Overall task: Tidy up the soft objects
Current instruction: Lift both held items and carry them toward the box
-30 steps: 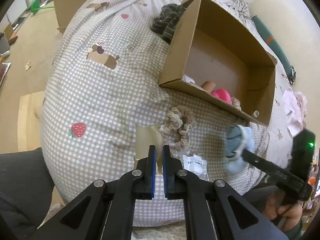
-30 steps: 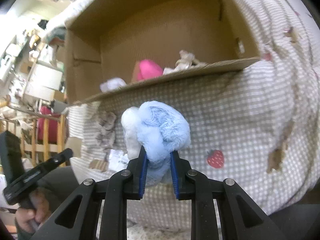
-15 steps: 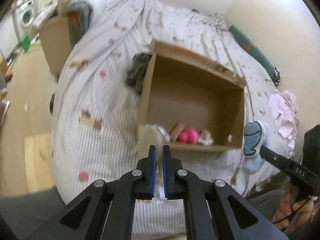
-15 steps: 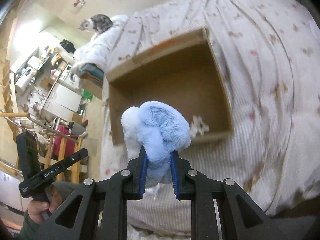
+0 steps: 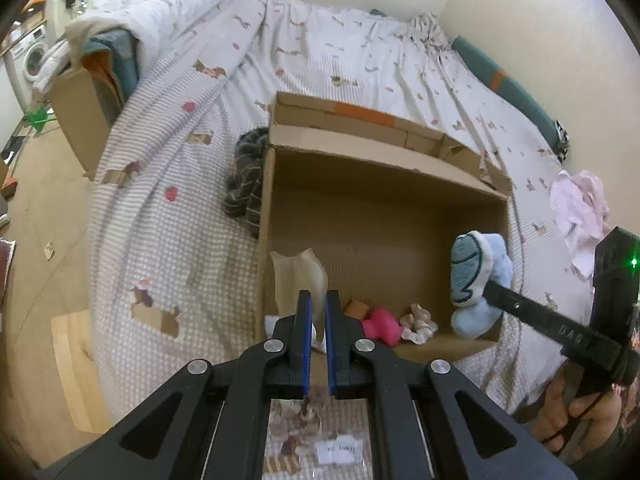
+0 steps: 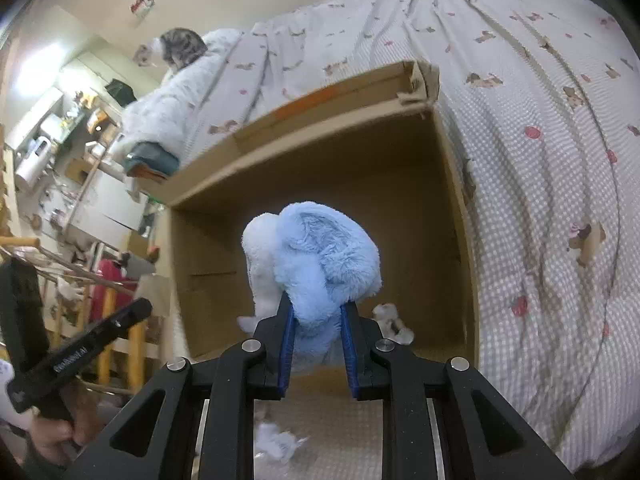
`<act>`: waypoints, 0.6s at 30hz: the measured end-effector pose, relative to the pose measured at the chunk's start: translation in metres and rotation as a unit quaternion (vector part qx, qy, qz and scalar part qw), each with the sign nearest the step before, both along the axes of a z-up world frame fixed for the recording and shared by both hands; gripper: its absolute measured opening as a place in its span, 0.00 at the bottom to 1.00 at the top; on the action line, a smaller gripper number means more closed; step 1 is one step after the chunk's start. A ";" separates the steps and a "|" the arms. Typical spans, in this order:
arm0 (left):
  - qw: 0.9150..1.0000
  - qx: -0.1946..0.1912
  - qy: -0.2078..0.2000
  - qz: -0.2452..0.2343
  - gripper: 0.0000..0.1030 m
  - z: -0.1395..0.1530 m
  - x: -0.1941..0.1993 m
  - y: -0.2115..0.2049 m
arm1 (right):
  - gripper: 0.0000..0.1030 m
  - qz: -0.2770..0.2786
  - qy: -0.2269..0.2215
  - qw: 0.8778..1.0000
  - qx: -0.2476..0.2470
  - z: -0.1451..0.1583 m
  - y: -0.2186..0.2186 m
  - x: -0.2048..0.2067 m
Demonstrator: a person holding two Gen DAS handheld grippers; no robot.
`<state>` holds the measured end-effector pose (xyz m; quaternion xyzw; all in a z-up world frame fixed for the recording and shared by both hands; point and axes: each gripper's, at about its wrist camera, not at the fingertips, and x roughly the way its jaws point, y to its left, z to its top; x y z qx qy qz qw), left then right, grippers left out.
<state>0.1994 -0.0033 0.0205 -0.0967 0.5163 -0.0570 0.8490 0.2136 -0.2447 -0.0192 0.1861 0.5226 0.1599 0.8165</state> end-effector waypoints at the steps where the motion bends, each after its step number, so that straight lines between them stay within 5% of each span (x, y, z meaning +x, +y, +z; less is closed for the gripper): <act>1: 1.000 -0.005 0.007 0.000 0.06 -0.008 0.007 -0.001 | 0.22 -0.001 0.003 1.000 -0.001 -0.006 0.000 0.003; 10: 0.999 -0.021 0.039 -0.005 0.06 -0.054 0.028 -0.015 | 0.22 0.000 0.021 1.000 -0.019 -0.034 0.003 0.014; 18: 0.999 0.015 0.024 -0.030 0.06 -0.059 0.030 -0.031 | 0.23 0.038 0.039 0.995 -0.080 -0.044 0.028 0.018</act>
